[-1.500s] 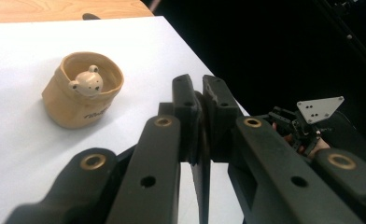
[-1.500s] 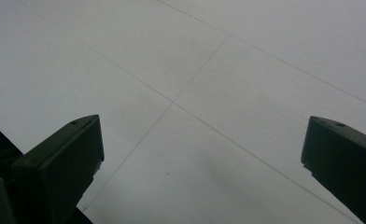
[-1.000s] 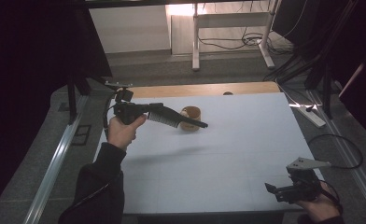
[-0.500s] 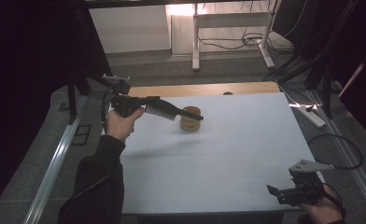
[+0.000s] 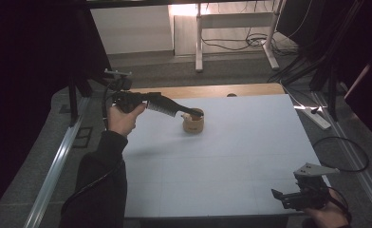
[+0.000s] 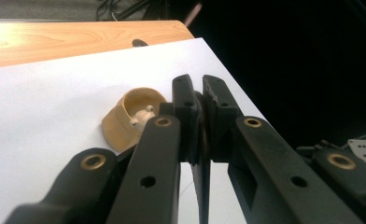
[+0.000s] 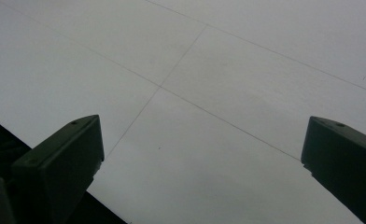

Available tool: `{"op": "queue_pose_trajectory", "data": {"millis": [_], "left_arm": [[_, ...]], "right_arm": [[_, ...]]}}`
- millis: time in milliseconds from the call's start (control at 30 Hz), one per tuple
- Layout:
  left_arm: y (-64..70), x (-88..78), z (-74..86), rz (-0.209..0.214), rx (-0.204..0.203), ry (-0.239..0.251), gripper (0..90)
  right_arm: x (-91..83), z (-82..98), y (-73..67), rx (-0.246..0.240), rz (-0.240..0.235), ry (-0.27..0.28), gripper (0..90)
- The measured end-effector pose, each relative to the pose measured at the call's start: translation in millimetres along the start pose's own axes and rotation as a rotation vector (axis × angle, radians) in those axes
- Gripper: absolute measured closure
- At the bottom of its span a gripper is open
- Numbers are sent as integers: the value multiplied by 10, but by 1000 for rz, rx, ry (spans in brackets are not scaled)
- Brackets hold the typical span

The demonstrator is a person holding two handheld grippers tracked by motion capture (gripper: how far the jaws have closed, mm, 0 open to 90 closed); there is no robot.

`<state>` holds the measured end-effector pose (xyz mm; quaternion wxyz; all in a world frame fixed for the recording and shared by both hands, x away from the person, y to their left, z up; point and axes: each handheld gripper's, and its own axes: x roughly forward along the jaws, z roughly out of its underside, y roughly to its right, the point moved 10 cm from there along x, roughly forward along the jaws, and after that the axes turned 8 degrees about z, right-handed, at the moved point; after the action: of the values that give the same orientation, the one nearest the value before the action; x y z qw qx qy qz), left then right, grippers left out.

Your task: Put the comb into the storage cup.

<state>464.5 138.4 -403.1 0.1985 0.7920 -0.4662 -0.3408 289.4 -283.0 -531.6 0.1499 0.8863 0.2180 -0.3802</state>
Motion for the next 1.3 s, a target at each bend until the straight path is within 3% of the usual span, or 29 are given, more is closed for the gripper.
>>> {"op": "queue_pose_trajectory", "data": {"millis": [633,1300], "left_arm": [[-152,45,-160,-66,-6,-10,837],[-316,124,-208,-102,-23,-32,837]], "right_arm": [[4,5,-4,-4,-3,-5,0],[7,9,-9,-7,-7,-8,0]]}}
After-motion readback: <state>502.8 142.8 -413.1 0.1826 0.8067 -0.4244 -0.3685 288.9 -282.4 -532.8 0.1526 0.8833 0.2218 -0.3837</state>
